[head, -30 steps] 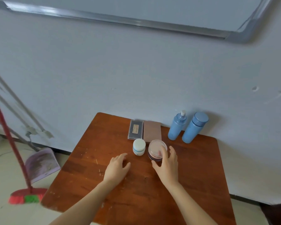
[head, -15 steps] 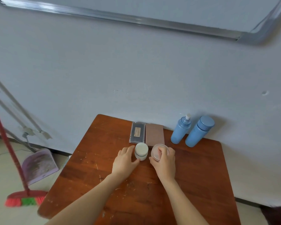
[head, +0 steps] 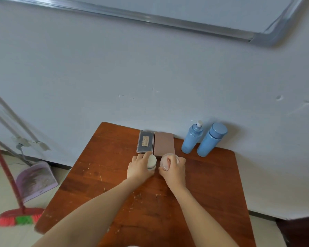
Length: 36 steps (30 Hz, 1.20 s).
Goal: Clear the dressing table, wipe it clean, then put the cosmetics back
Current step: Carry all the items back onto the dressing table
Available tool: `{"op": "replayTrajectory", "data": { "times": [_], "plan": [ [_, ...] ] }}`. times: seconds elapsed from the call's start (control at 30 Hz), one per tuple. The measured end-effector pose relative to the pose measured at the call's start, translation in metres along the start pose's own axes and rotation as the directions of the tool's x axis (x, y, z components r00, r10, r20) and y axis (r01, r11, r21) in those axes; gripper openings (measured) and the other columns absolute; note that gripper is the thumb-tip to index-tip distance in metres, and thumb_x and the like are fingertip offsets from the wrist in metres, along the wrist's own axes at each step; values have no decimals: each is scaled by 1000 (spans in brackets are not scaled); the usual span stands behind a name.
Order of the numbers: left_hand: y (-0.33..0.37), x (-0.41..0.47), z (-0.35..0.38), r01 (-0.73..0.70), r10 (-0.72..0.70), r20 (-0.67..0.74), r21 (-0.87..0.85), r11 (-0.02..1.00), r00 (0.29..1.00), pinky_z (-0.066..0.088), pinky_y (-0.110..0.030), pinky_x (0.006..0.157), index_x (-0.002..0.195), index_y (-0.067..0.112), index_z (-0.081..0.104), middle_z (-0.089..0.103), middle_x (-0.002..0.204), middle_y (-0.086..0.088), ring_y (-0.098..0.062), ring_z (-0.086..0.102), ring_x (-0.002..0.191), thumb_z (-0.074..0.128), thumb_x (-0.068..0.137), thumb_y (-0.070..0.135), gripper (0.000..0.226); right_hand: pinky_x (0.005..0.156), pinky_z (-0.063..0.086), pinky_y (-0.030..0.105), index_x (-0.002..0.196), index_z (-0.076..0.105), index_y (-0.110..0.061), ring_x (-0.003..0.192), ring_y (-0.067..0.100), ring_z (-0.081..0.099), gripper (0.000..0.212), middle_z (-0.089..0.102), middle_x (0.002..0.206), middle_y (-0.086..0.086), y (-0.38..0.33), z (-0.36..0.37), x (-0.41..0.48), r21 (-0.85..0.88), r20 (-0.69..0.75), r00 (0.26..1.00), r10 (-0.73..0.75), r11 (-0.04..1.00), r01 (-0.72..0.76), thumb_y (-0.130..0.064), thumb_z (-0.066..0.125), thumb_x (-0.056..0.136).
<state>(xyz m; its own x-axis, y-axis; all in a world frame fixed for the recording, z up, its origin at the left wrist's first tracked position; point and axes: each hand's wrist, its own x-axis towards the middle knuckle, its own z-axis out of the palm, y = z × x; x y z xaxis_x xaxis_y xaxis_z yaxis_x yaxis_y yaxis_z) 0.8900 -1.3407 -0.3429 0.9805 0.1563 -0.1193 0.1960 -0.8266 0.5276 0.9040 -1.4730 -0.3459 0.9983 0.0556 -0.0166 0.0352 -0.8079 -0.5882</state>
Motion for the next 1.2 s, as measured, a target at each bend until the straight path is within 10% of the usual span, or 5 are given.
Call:
{"op": "replayTrajectory", "data": {
  "times": [0.37, 0.63, 1.2],
  "plan": [
    [-15, -40, -29, -9, -8, -74, -233, 972, 997, 45, -30, 90, 134, 25, 35, 48, 124, -4, -19, 45, 112, 65, 81, 35, 62, 81, 40, 19, 105, 56, -25, 104, 12, 47, 40, 39, 114, -2, 4, -26, -29, 165, 48, 994, -102, 982, 93, -23, 75, 70],
    [-21, -41, -38, -233, 249, 36, -246, 941, 968, 45, -32, 93, 136, 22, 36, 49, 126, -6, -20, 46, 113, 66, 81, 35, 64, 80, 36, 15, 118, 47, -31, 102, 6, 44, 50, 36, 114, -7, -17, -35, -83, 105, -80, 996, 29, 994, -21, -28, 70, 73],
    [-65, -129, -84, -633, 761, 392, -424, 648, 517, 35, -23, 88, 138, 30, 33, 42, 125, -3, -18, 39, 118, 66, 81, 33, 66, 72, 42, 16, 122, 44, -30, 90, -6, 32, 62, 47, 114, -1, -106, 20, -309, 139, -571, 583, 578, 769, -624, -39, 71, 67]
  ]
}}
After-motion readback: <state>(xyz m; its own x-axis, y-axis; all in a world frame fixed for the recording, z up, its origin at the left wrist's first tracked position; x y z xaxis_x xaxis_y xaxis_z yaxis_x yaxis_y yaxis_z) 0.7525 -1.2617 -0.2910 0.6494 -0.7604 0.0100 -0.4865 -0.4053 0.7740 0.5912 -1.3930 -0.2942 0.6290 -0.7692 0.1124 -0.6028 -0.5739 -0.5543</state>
